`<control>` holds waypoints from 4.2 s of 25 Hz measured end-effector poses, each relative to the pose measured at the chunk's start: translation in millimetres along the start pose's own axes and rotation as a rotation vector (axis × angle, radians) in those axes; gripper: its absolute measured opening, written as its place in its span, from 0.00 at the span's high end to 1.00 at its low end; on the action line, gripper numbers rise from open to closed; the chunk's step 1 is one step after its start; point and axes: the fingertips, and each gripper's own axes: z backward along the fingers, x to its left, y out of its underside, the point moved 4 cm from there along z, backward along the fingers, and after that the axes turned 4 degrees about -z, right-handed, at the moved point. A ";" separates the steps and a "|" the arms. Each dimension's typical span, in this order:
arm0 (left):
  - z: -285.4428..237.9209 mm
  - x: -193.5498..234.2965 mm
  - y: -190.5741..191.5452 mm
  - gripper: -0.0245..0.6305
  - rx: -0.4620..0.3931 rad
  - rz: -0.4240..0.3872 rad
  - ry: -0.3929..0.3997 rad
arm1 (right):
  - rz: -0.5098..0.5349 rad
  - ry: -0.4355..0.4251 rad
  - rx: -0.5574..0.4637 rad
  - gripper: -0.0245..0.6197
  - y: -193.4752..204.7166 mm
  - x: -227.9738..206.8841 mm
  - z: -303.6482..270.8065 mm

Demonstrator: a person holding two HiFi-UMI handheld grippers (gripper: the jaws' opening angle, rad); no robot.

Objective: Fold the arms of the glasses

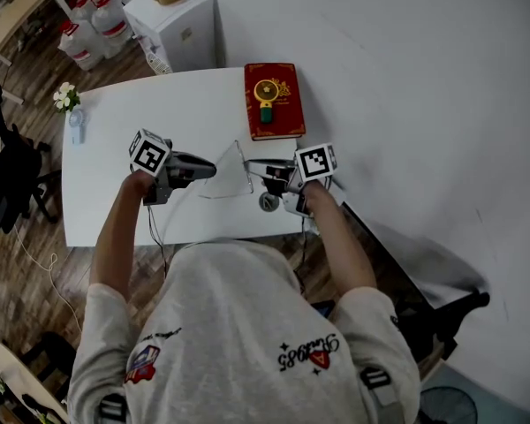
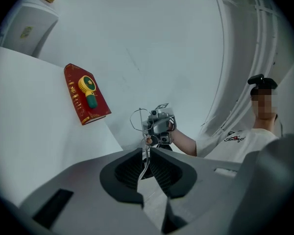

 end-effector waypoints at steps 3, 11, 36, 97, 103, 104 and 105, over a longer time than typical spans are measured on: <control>-8.3 -6.8 1.8 0.94 0.044 0.012 0.052 | 0.002 -0.008 0.003 0.95 1.6 2.7 -3.5; -31.9 -10.3 10.8 0.94 0.187 -0.006 0.073 | 0.004 -0.031 0.003 0.95 6.5 8.3 -15.9; -40.3 -7.3 -9.2 0.84 0.096 -0.042 0.056 | -0.006 -0.032 -0.114 0.95 -3.9 6.2 -9.5; 48.1 -9.4 20.3 0.69 -1.005 0.102 -0.307 | 0.038 0.005 -0.395 0.95 -61.4 1.9 6.1; 25.6 -14.1 13.9 0.78 -1.003 0.107 -0.220 | 0.026 0.007 -0.394 0.95 -56.6 -1.9 5.4; 24.1 -13.6 12.8 0.79 -1.006 0.110 -0.213 | 0.024 0.006 -0.394 0.95 -55.8 -1.8 4.8; 22.8 -13.4 11.9 0.79 -1.008 0.113 -0.208 | 0.024 0.006 -0.394 0.95 -55.0 -1.8 4.4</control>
